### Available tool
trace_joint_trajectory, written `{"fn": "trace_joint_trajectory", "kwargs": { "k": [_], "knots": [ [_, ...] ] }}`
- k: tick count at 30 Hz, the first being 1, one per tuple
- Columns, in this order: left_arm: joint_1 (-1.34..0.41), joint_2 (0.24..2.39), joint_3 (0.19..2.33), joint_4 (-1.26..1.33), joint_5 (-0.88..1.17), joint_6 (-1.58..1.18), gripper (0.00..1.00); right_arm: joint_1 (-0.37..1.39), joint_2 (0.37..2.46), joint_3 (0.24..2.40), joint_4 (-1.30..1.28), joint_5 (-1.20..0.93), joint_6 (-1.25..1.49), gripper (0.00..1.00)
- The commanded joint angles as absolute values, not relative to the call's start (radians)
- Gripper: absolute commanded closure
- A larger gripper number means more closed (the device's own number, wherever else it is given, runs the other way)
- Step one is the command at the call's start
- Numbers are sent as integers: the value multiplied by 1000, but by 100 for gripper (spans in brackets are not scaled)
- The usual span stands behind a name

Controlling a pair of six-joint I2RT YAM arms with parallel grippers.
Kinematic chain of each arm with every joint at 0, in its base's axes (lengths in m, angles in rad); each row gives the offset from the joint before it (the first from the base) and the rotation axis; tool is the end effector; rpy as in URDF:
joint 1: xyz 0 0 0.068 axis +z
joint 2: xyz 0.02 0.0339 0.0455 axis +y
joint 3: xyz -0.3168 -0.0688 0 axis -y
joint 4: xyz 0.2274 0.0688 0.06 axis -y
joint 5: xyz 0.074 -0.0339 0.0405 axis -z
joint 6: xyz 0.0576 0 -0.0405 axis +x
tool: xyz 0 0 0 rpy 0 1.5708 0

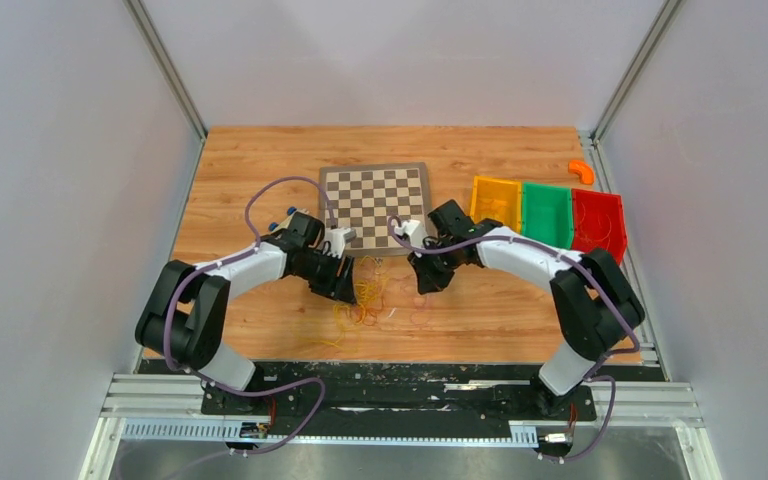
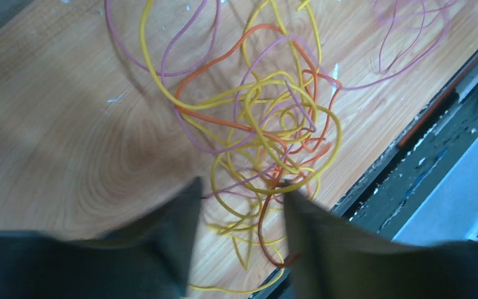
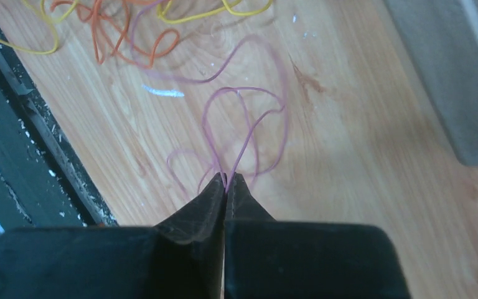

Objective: Untangle the cables

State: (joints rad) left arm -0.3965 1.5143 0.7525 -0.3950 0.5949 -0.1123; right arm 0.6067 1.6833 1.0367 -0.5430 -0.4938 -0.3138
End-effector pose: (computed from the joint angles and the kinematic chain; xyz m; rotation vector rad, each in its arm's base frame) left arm 0.2246 -0.1290 0.2048 0.5621 2.6848 -0.9568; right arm 0.2470 0.2047 0.2234 -1.3366 2.3961 0.7605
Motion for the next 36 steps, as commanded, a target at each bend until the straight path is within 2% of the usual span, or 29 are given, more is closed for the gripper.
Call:
{"fn": "trace_joint_trajectory", "kwargs": {
  "k": [1,2,3,5,6,13,25,29,36],
  "knots": [
    [-386,1538,801,-472,562,-64,64,570,1483,1048,-587,-442,-369,100],
    [-375,1536,800,-494,552,-47,72,550,1441,1048,-607,-430,-388,100],
    [-369,1526,799,-503,520,-39,85,528,1397,1048,-624,-418,-407,100],
    [-334,1505,797,-519,489,-30,99,460,1321,1061,-667,-408,-444,100],
    [-307,1499,806,-536,482,-27,100,424,1291,1076,-690,-412,-460,100],
    [-235,1516,847,-585,428,-10,100,173,1195,1312,-779,-469,-482,100],
    [-212,1537,865,-607,408,-1,100,-125,1310,1713,-784,-570,-432,100],
    [-212,1539,867,-610,423,-1,100,-127,1335,1709,-749,-560,-376,100],
    [-212,1527,863,-609,447,23,100,-126,1349,1577,-687,-580,-294,100]
  ]
}}
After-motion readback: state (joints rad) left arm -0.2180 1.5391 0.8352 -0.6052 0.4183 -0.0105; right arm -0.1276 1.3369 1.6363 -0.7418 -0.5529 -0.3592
